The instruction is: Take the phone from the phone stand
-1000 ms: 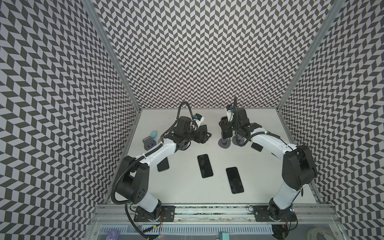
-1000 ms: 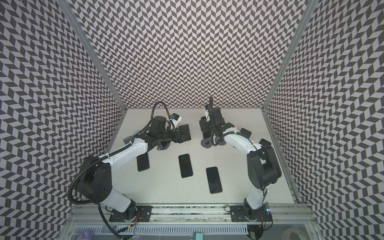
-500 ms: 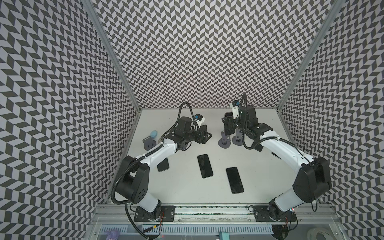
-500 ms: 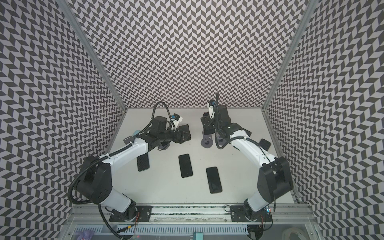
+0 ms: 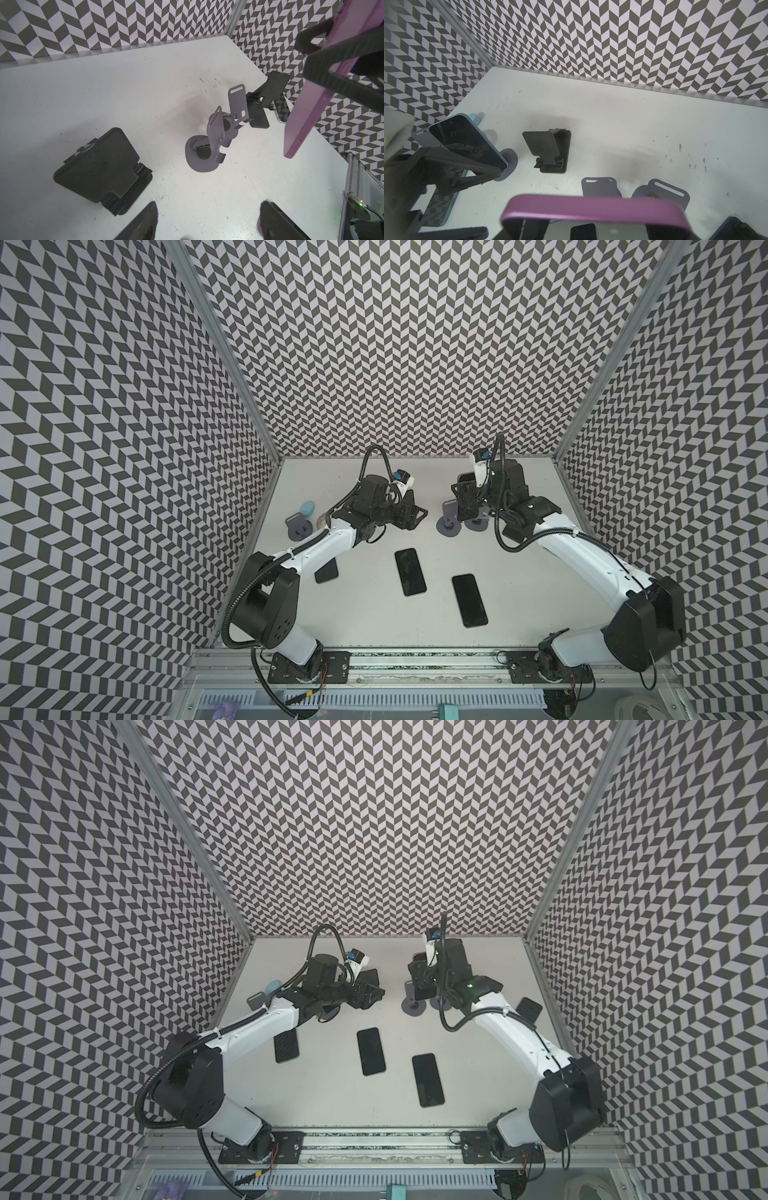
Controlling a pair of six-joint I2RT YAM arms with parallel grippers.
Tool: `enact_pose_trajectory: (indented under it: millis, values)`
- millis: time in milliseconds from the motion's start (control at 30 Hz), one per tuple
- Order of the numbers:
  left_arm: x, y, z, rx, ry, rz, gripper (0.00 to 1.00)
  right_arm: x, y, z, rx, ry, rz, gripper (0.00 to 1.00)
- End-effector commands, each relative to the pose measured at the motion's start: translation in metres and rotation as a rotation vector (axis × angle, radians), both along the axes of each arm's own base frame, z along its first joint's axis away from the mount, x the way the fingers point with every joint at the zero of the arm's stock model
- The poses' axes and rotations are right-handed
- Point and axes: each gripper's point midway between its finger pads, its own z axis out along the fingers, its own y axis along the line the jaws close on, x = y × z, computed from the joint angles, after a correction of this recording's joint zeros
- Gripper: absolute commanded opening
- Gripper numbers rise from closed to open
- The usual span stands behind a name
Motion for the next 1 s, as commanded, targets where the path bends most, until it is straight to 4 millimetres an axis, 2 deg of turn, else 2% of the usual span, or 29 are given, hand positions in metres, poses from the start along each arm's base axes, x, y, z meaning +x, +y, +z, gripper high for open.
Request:
enact_pose_trajectory:
  millis: [0,400,967]
  values:
    - [-0.004,0.0,0.016,0.0,-0.054,-0.006,0.78,-0.003,-0.007,0.027,0.041,-0.076,-0.026,0.72]
    - [-0.013,-0.01,0.021,-0.006,-0.084,-0.027,0.78,-0.025,-0.014,0.015,0.049,-0.034,-0.022,0.71]
    - [-0.037,-0.025,0.041,-0.015,-0.184,-0.082,0.78,-0.066,-0.037,-0.021,0.034,0.037,-0.059,0.7]
